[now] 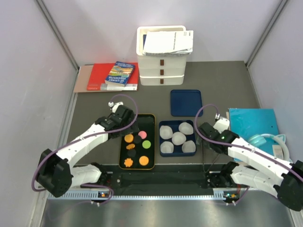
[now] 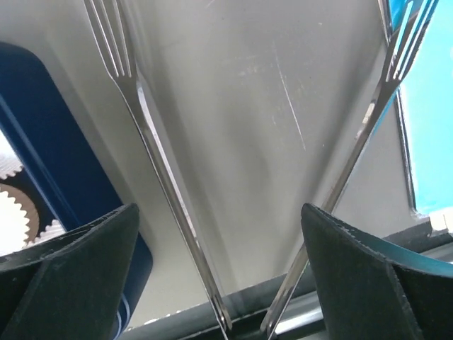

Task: Pack the cookies

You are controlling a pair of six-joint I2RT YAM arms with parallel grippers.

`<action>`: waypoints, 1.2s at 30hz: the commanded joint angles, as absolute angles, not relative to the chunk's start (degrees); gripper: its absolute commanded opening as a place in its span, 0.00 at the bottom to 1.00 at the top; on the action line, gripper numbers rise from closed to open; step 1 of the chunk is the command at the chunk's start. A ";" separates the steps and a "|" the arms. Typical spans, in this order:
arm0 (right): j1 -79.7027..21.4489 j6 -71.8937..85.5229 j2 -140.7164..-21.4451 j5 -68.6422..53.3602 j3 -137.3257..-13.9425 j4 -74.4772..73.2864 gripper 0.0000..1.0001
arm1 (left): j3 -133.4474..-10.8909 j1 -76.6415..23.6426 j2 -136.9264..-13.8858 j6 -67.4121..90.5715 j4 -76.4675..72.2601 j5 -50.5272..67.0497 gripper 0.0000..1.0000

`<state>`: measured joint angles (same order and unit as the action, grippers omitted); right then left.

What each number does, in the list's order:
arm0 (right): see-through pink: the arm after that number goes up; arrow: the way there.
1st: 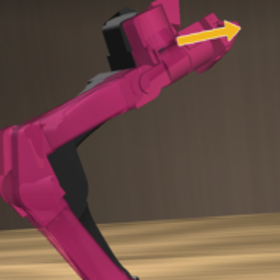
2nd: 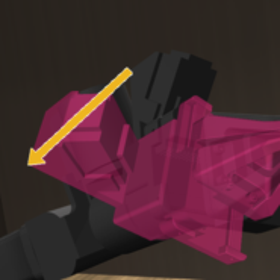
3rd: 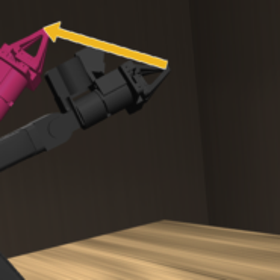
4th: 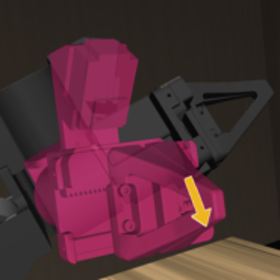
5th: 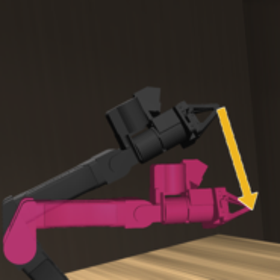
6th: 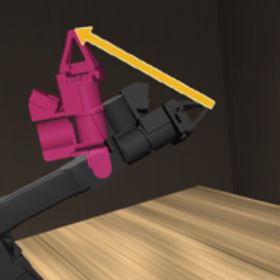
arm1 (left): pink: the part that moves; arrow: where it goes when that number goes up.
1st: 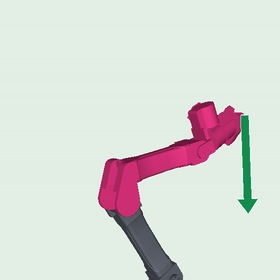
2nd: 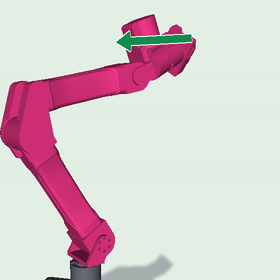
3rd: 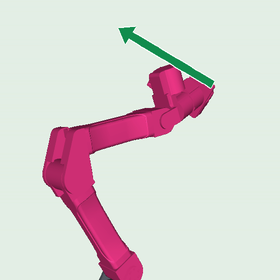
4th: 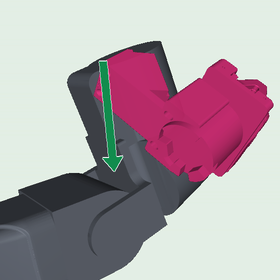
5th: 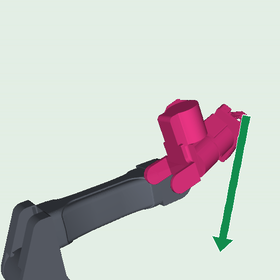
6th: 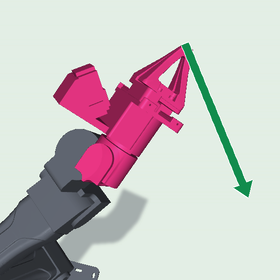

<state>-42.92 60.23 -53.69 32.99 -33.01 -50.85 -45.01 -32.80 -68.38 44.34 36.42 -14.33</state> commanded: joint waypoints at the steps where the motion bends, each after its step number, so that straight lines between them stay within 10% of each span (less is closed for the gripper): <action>1: -43.15 60.56 -56.33 33.84 -32.78 -46.85 0.91 | -44.38 -33.05 -66.18 45.70 34.01 -13.71 0.99; 21: -42.63 59.85 -72.16 32.25 -34.62 -40.15 0.00 | -41.57 -33.13 -65.39 45.70 33.05 -11.69 0.99; 36: -40.79 48.44 -72.50 47.81 -54.48 -53.00 0.00 | -41.31 -33.13 -65.30 44.74 32.17 -11.86 0.99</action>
<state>-42.50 53.63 -71.70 41.12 -49.04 -49.80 -41.56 -32.80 -66.59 45.28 34.22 -11.57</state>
